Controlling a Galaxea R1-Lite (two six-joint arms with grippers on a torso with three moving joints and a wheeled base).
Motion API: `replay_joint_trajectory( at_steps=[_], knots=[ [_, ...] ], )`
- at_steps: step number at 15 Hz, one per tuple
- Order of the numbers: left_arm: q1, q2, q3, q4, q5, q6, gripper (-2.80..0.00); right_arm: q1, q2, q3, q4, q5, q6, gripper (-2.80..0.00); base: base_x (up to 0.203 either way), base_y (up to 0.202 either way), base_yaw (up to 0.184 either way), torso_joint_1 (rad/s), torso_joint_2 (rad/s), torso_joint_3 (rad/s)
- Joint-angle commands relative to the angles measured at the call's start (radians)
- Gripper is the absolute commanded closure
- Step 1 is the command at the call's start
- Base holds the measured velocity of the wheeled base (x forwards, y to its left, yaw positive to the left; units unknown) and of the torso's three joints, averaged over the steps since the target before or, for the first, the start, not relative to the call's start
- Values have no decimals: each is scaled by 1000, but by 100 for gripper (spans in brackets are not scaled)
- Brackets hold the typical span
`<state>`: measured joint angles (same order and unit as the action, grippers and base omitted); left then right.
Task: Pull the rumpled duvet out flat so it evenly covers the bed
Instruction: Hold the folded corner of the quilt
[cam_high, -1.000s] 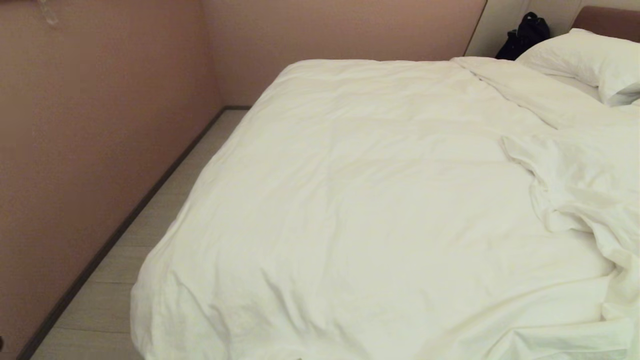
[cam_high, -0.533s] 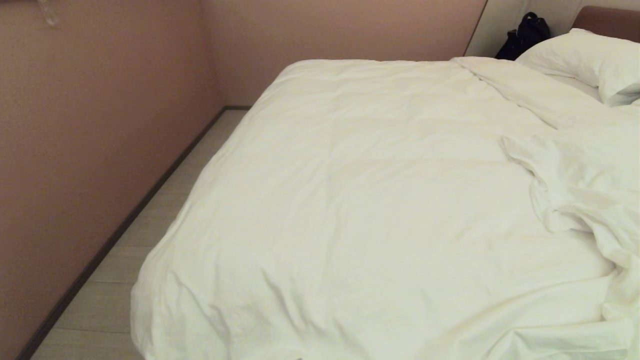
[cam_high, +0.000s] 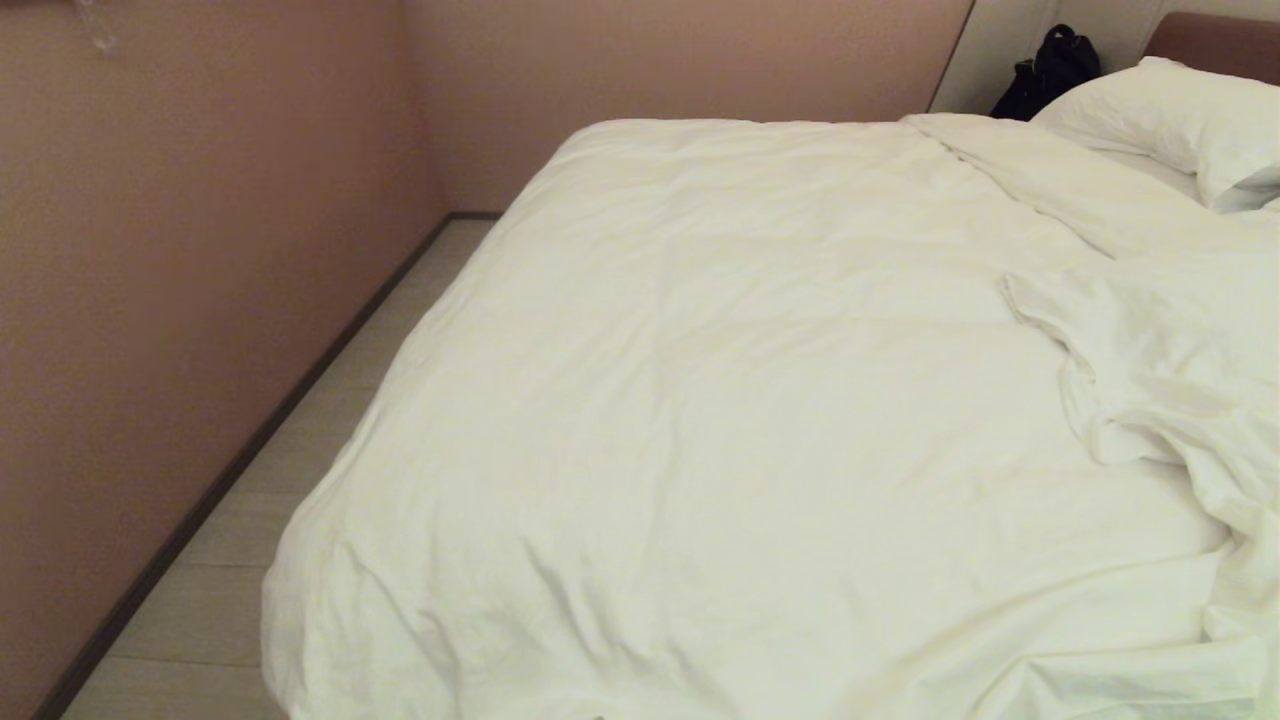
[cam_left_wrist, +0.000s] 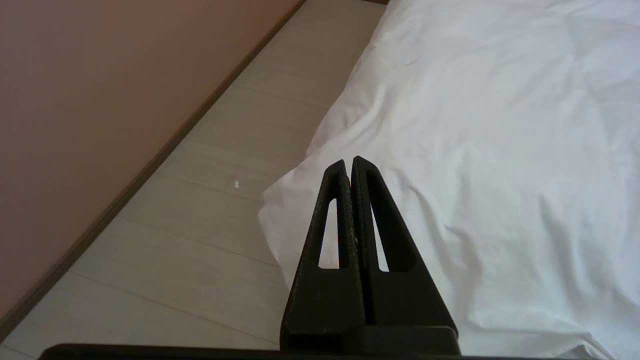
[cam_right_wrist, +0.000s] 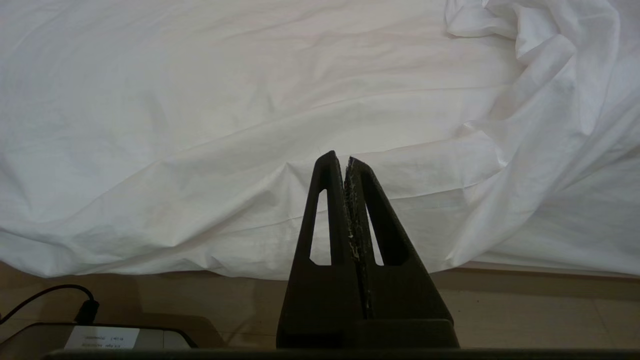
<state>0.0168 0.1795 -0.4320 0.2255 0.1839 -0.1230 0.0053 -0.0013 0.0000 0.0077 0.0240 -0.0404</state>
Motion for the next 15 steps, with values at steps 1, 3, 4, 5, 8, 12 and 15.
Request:
replay_joint_trajectory(
  at_steps=[1,3,4,5,8,12,15],
  knots=[
    [-1,-36,10,6,-41,-3,0,1,1,0,0,1,-1,0,0,0,0,0,0,0],
    [-3,-115,35,16,-192,-3,0,1,1,0,0,1,-1,0,0,0,0,0,0,0],
    [-3,-138,64,19,-220,-3,0,1,1,0,0,1,-1,0,0,0,0,0,0,0],
    [-3,-154,82,20,-238,-1,0,1,1,0,0,1,-1,0,0,0,0,0,0,0],
    [-3,-180,141,14,-273,3,0,-1,1,0,0,1,-1,0,0,0,0,0,0,0],
    [-3,-180,229,6,-278,12,0,1,1,0,0,1,-1,0,0,0,0,0,0,0],
    [-3,-180,285,-35,-290,13,0,1,1,0,0,1,-1,0,0,0,0,0,0,0]
  ],
)
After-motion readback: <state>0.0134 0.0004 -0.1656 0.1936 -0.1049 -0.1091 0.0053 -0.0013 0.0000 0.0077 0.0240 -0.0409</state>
